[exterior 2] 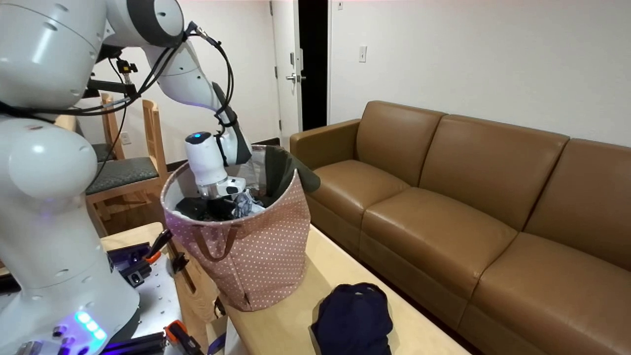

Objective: Put the checked garment in the laundry basket

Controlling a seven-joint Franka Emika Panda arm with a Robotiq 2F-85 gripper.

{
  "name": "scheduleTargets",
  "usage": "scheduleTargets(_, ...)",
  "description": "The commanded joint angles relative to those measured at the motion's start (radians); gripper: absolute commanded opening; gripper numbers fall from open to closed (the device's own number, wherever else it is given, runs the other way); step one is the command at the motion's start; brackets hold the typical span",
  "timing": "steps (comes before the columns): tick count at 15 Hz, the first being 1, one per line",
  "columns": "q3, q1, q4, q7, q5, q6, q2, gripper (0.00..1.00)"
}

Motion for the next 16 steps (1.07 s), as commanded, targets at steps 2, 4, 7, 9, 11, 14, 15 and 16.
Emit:
scheduleTargets(2, -0.118, 0.159, -0.091, 0.077, 0.000, 0.000, -0.152, 1.00)
scheduleTargets(4, -0.183, 0.224, -0.118, 0.093, 0.000, 0.000, -0.213, 1.00)
scheduleTargets(7, -0.324, 0.356, -0.167, 0.158, 0.000, 0.000, -0.314, 1.00)
scheduleTargets(9, -0.462, 0.476, -0.195, 0.216, 0.000, -0.001, -0.373, 1.00)
scheduleTargets(11, -0.605, 0.595, -0.209, 0.225, 0.000, -0.002, -0.396, 1.00)
scheduleTargets(14, -0.730, 0.693, -0.203, 0.201, 0.000, -0.002, -0.390, 1.00)
scheduleTargets(15, -0.759, 0.717, -0.206, 0.195, 0.000, -0.002, -0.400, 1.00)
scheduleTargets(16, -0.811, 0.762, -0.208, 0.204, 0.000, -0.002, -0.401, 1.00)
